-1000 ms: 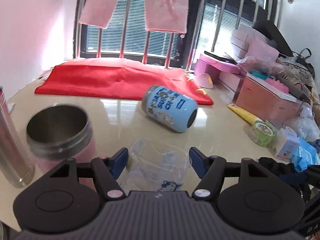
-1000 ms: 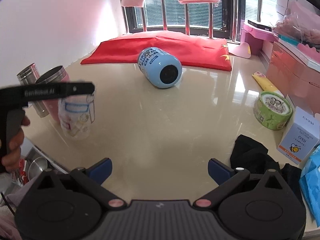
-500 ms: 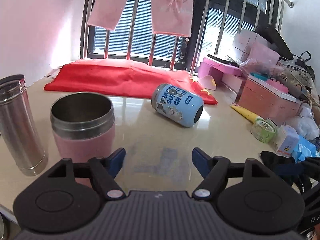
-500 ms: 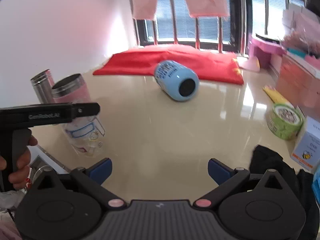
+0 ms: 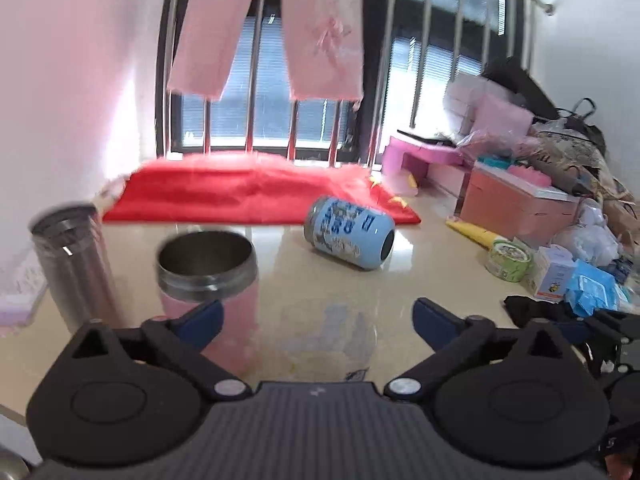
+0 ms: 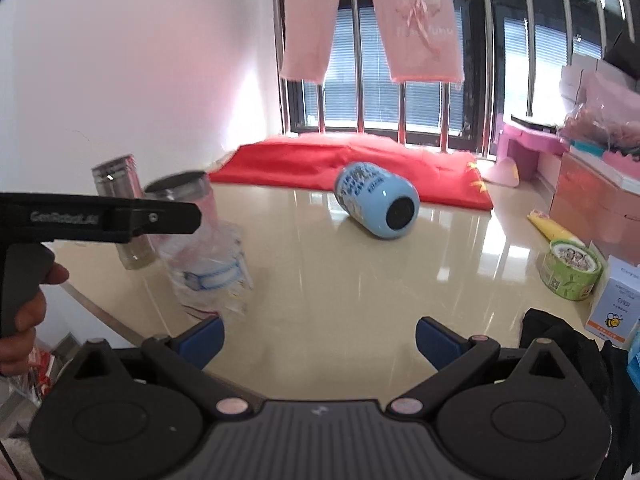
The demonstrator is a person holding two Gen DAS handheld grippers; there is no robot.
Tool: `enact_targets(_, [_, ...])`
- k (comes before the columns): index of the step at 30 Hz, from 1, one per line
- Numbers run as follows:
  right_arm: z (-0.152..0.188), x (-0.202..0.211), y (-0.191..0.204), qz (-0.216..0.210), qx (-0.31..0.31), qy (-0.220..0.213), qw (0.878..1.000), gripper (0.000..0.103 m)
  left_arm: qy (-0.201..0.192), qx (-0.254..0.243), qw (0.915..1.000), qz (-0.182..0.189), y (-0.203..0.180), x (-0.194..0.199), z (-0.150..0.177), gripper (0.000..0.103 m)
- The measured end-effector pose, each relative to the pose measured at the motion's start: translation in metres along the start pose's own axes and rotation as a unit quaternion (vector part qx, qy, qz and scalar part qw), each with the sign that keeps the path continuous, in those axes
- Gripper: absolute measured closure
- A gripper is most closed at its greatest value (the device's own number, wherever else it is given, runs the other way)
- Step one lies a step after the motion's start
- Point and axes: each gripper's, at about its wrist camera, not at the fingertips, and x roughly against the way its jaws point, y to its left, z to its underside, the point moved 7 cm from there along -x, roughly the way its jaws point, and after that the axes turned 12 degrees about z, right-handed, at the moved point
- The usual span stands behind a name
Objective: Flip cup upright
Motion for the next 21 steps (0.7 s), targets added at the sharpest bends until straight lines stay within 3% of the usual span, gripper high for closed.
enact_targets(8, [0.009,0.055,0.041,0.020,-0.024,-0.064,0.997,0.001,-0.018,-0.046,0.9986,-0.021,0.003,0.069,0.016,0.000])
enact_targets(13, [0.025,0.093,0.064,0.033,-0.032,-0.097,0.994,0.001,-0.052,-0.056,0.9964,-0.038,0.009,0.117,0.036,0.000])
enact_targets(21, [0.044,0.142,0.090,0.041,-0.037,-0.142,0.988,0.000,-0.088,-0.021,0.9948,-0.045,0.024,0.174,0.067,0.000])
